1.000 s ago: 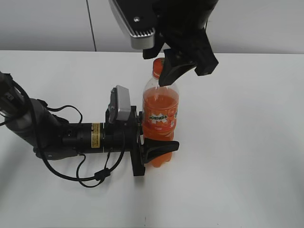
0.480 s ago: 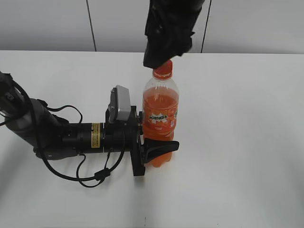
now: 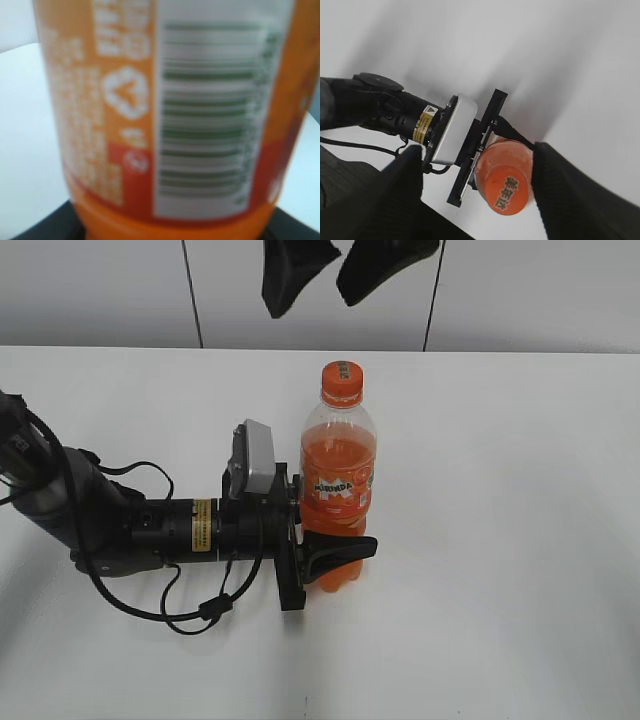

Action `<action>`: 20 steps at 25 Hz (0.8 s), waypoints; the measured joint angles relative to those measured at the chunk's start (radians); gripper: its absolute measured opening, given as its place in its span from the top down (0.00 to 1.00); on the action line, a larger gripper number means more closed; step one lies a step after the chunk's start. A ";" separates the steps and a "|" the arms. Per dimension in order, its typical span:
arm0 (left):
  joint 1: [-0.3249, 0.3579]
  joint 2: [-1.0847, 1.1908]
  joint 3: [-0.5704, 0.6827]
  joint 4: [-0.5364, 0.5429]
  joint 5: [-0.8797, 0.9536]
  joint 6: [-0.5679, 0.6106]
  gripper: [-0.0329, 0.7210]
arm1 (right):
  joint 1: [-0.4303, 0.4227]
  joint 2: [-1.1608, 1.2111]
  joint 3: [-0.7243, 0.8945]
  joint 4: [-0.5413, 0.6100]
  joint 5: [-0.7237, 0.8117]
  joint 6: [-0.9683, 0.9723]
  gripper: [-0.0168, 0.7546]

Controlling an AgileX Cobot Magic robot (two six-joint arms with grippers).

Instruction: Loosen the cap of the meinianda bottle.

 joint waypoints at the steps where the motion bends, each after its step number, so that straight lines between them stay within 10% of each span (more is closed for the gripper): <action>1: 0.000 0.000 0.000 0.000 0.000 0.000 0.45 | 0.000 0.000 0.000 -0.001 0.000 0.030 0.31; 20: 0.000 0.000 0.000 0.000 0.000 0.000 0.45 | 0.000 -0.001 0.148 -0.051 0.000 0.126 0.31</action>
